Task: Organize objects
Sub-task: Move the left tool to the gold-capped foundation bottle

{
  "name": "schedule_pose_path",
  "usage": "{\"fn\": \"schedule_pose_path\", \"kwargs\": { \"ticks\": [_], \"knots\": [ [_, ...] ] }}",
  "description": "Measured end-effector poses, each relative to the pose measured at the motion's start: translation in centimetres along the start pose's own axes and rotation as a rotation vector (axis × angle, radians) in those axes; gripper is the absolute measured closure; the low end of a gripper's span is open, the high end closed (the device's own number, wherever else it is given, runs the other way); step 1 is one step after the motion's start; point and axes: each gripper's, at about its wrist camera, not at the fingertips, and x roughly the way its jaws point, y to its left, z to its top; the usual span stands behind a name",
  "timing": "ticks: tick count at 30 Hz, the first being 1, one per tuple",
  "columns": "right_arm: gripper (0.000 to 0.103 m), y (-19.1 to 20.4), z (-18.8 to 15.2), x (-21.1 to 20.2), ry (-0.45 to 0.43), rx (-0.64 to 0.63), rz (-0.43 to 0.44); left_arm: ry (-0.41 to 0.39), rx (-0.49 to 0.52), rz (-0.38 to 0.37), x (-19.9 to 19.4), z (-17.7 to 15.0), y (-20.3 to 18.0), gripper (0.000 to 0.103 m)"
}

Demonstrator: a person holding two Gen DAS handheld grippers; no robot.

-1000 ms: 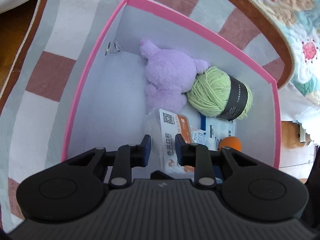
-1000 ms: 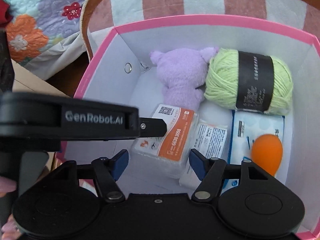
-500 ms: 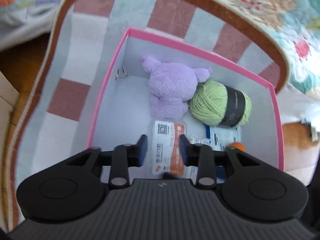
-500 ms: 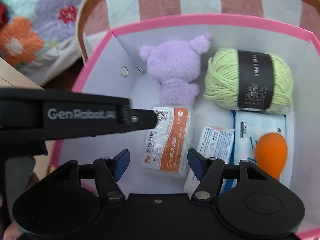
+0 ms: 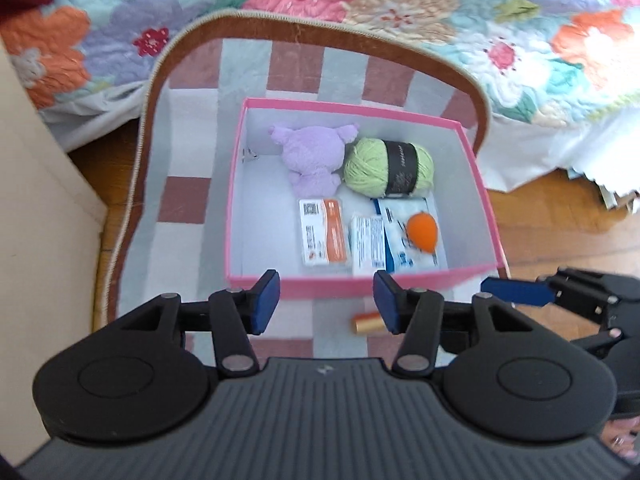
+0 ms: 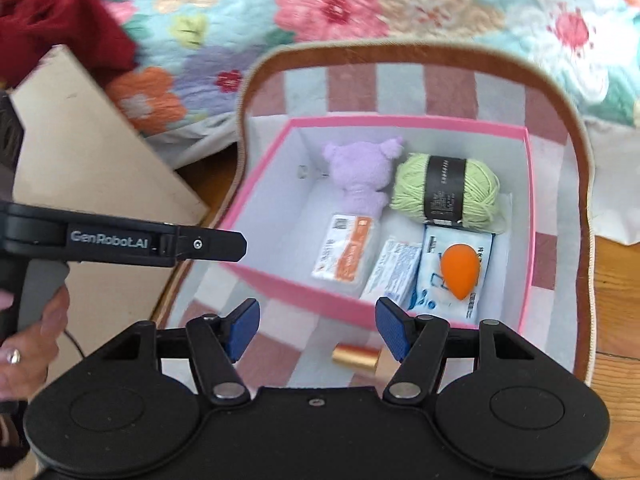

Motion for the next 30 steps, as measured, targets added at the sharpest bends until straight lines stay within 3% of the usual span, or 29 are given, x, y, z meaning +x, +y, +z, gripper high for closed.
{"fn": "schedule_pose_path", "kwargs": {
  "ticks": [7, 9, 14, 22, 30],
  "knots": [
    [0.034, 3.2, -1.9, -5.8, -0.024, -0.097, -0.005, -0.014, 0.041, -0.002, -6.4, -2.8, -1.3, 0.041],
    [0.033, 3.8, -2.7, -7.2, -0.028, -0.118, -0.006, -0.022, 0.046, -0.018, -7.6, -3.7, -1.7, 0.040],
    [0.033, 4.7, -5.3, -10.1, -0.032, -0.162, -0.004, -0.053, 0.066, 0.026, -9.2, -6.4, -3.2, 0.040],
    [0.030, 3.7, -10.0, -11.4, -0.034, -0.191, 0.001, -0.027, 0.093, -0.017, -6.8, -10.3, -5.3, 0.037],
    [0.028, 0.9, -12.3, -6.7, -0.091, -0.219, -0.066, -0.077, 0.091, -0.042, -0.3, -12.0, -5.2, 0.037]
  ]
}}
